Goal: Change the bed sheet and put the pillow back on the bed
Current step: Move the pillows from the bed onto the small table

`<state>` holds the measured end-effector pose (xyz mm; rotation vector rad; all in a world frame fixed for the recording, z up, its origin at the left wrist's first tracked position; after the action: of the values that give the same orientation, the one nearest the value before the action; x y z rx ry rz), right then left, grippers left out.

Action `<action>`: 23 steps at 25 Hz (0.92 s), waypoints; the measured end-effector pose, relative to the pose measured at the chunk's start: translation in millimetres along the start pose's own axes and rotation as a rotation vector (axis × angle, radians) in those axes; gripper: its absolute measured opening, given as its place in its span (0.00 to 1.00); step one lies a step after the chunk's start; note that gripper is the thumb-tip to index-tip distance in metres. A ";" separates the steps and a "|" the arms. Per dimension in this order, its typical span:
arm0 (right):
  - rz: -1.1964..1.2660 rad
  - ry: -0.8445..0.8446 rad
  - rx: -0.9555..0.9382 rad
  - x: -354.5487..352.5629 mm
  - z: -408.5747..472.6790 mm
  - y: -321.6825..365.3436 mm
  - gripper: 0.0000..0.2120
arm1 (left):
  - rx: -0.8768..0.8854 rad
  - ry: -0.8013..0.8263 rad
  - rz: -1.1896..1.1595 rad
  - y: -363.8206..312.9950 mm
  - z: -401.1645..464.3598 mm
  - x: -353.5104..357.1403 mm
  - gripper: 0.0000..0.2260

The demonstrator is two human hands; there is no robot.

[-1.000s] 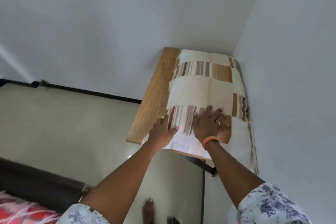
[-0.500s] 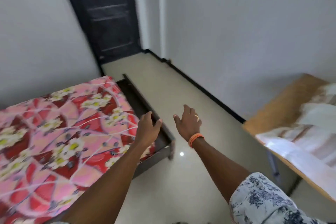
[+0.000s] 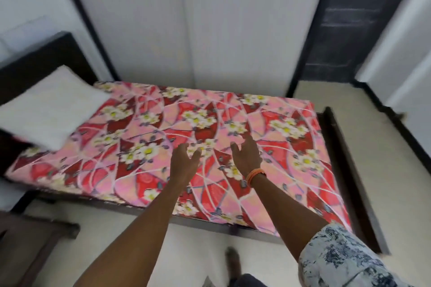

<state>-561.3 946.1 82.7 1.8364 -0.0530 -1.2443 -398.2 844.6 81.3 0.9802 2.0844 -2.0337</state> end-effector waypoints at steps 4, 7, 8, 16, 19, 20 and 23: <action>0.018 0.138 -0.091 114.4 62.6 109.1 0.23 | -0.109 -0.188 -0.006 54.4 79.2 -103.5 0.23; 0.110 0.244 -0.101 198.2 109.5 185.1 0.24 | -0.191 -0.273 0.029 88.2 141.4 -176.5 0.22; 0.135 0.300 -0.100 225.2 123.8 215.6 0.25 | -0.230 -0.295 0.037 98.0 164.1 -204.4 0.22; 0.232 0.538 -0.089 414.9 199.4 436.8 0.23 | -0.365 -0.470 0.127 168.2 338.8 -405.3 0.27; 0.276 0.613 -0.036 498.7 219.1 496.7 0.22 | -0.402 -0.509 0.166 215.8 408.3 -486.0 0.27; 0.272 0.628 -0.017 531.5 224.7 513.1 0.22 | -0.412 -0.507 0.191 234.5 432.6 -513.6 0.27; 0.251 0.625 0.090 639.1 248.0 548.9 0.20 | -0.418 -0.463 0.303 292.6 510.8 -594.2 0.26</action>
<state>-206.4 151.0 -31.5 2.1455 0.0070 -0.4707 22.0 122.5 41.0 0.6299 1.8604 -1.4257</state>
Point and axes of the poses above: each hand's wrist, its own z-axis towards the middle knuckle, its own x-axis out of the palm, y = z × x, the point moved 1 cm from there along z, towards the middle knuckle, and after that the axes turned 7 degrees about -z, right-handed, at the moved point
